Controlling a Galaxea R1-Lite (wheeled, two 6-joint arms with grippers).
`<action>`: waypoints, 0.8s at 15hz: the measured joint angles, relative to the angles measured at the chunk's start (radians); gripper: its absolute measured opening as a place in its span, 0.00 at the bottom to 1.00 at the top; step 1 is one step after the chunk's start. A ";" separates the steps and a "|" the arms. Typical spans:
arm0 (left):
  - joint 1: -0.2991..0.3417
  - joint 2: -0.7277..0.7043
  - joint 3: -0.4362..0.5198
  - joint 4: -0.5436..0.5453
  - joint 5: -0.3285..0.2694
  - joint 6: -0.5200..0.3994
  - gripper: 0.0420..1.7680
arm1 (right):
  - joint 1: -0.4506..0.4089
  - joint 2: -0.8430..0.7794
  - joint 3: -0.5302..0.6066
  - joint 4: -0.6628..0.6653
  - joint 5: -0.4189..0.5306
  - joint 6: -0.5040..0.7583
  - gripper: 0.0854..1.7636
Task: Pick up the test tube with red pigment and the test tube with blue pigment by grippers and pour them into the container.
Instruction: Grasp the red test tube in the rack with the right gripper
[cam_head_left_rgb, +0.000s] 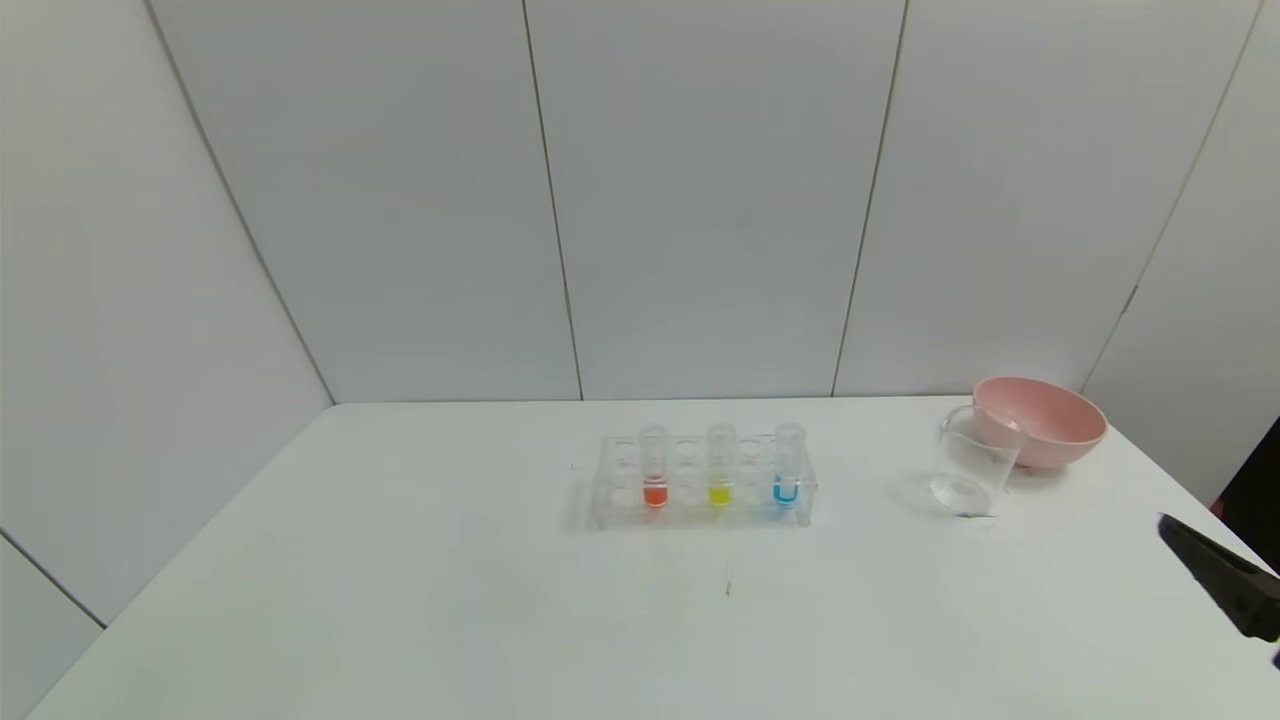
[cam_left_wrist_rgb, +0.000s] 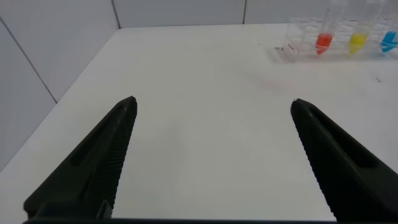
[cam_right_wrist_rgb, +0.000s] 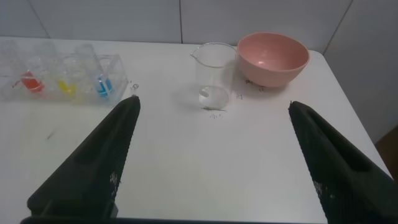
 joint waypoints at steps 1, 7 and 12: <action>0.000 0.000 0.000 0.000 0.000 0.000 1.00 | 0.064 0.064 0.009 -0.068 -0.066 0.003 0.97; 0.000 0.000 0.000 0.000 0.000 0.000 1.00 | 0.529 0.424 0.039 -0.395 -0.452 0.097 0.97; 0.000 0.000 0.000 0.000 0.000 0.000 1.00 | 0.737 0.723 -0.008 -0.617 -0.588 0.153 0.97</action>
